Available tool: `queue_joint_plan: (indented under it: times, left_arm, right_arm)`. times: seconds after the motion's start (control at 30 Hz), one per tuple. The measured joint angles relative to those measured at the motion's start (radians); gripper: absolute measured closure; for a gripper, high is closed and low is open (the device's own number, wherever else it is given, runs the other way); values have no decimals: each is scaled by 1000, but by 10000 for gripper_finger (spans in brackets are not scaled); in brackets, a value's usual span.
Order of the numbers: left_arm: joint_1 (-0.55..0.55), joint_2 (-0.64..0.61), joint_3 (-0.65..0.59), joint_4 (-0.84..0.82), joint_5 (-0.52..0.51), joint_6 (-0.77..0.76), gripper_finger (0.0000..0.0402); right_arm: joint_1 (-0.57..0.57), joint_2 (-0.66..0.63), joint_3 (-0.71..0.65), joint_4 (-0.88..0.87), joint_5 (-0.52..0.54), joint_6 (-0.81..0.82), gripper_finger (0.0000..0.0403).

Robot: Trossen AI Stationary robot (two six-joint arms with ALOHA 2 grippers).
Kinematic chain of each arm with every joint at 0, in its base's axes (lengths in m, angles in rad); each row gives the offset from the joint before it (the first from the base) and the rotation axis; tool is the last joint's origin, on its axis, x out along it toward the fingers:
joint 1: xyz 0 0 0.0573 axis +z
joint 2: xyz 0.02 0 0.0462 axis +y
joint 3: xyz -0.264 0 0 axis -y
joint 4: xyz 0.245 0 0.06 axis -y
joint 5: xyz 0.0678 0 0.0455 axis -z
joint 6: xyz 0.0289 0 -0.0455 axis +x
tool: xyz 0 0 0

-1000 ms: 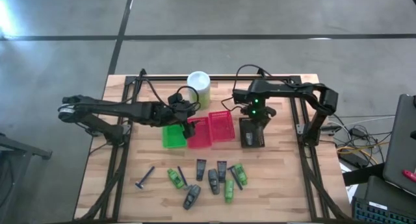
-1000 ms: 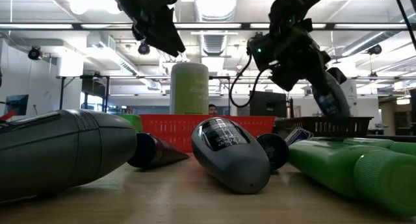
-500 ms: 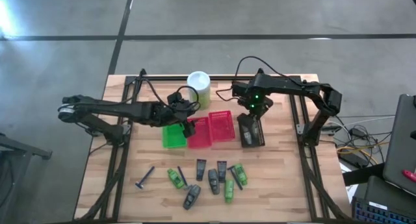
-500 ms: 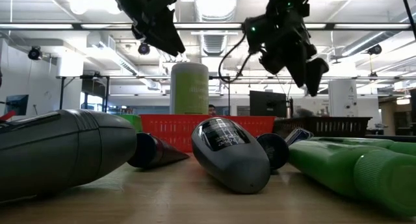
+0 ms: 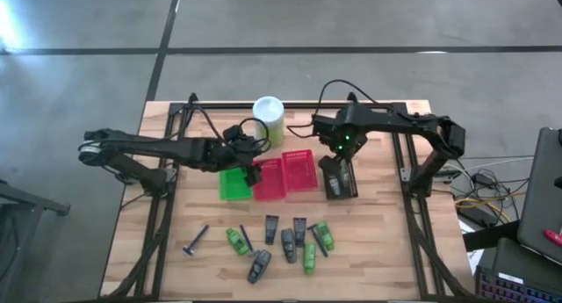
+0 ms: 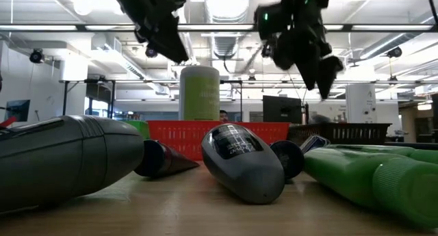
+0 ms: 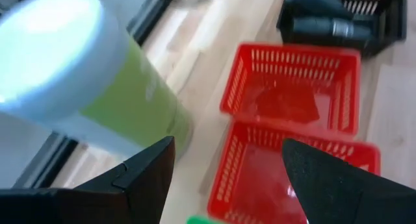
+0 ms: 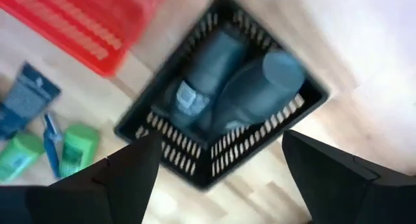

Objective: Pick & Place Travel size toiletries
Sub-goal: Put the black deodorant into the black bin

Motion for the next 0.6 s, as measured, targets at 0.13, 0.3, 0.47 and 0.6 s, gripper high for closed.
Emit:
queue_joint_plan:
  times: [0.13,0.3,0.47,0.6]
  left_arm:
    - [0,1,-15,-56,7,-11,114]
    - [0,-1,-17,-110,153,-135,114]
    - [-23,-3,-35,-178,254,-199,114]
    - [-93,-20,-75,-183,255,-238,114]
  right_arm:
    - [33,-37,0,20,23,77,108]
    - [87,-70,0,20,55,203,121]
    - [152,-92,0,9,119,330,128]
    - [207,-94,-1,-10,136,403,126]
